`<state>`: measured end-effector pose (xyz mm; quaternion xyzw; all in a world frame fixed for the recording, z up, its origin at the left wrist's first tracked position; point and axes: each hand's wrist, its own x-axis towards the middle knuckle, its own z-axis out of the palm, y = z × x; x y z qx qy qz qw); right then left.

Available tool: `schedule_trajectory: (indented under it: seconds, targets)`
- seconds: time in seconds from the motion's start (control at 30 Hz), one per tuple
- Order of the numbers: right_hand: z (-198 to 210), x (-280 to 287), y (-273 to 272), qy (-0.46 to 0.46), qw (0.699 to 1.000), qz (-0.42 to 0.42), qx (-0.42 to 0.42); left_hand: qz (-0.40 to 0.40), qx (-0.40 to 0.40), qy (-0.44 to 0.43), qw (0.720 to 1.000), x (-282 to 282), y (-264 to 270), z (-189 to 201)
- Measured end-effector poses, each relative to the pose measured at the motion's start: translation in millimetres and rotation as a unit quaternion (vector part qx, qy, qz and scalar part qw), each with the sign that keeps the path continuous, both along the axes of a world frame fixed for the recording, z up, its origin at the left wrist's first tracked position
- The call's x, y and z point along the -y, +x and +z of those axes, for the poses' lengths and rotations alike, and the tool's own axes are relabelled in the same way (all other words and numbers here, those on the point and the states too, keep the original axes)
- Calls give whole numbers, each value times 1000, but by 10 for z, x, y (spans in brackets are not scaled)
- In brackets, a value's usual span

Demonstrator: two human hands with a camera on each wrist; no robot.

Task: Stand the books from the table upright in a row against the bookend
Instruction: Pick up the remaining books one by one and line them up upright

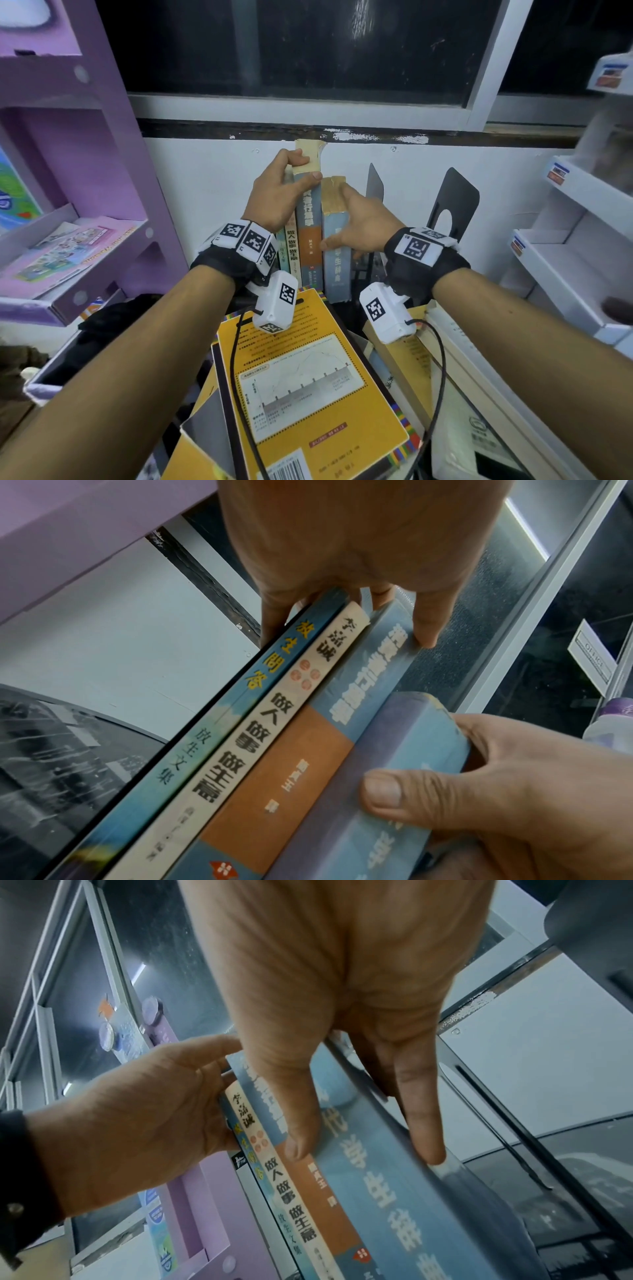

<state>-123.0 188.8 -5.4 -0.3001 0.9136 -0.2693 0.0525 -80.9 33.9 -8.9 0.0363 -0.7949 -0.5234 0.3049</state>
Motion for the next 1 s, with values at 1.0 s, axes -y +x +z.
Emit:
schedule_trajectory:
  seconds: [1.0]
  targets:
    - [-148, 151, -271, -31, 999, -18, -39, -1, -14, -3, 1000, 36, -51, -47]
